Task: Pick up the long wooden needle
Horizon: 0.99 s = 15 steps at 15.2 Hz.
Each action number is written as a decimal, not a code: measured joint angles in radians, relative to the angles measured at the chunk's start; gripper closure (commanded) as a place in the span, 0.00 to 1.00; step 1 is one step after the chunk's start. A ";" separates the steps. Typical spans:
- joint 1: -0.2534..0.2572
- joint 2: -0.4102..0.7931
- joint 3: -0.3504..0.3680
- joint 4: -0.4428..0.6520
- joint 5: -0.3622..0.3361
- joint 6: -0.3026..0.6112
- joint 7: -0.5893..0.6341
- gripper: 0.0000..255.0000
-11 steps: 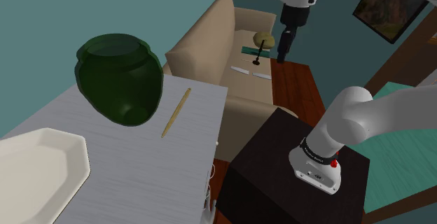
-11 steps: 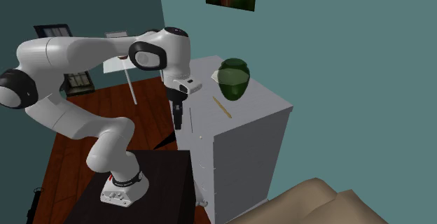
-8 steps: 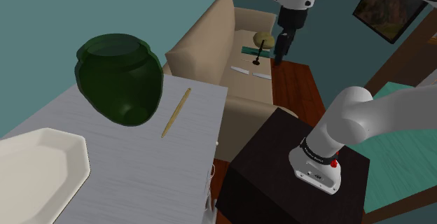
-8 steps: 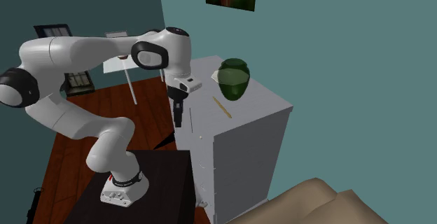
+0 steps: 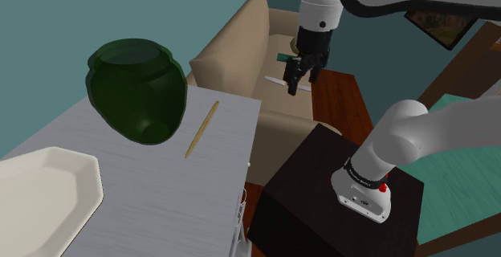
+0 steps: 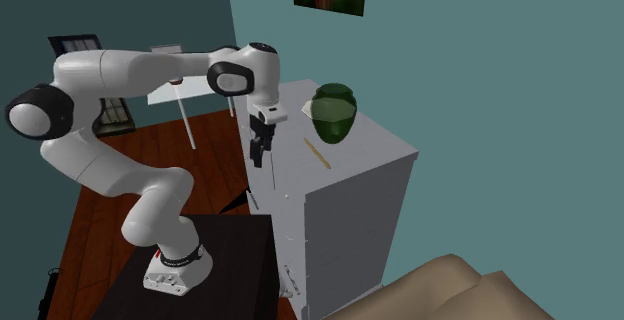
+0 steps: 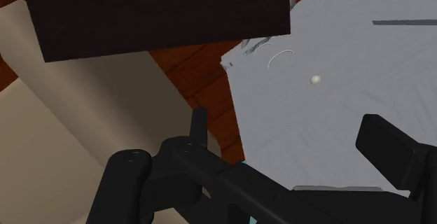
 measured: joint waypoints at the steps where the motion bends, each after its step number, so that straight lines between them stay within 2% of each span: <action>1: -0.009 0.023 0.037 0.012 0.021 0.018 0.061 0.00; 5: -0.058 0.111 0.158 0.063 0.076 0.080 0.282 0.00; 9: -0.120 0.230 0.294 0.141 0.101 0.149 0.520 0.00; 12: -0.180 0.340 0.398 0.212 0.085 0.203 0.702 0.00; 15: -0.249 0.479 0.509 0.295 0.026 0.259 0.899 0.00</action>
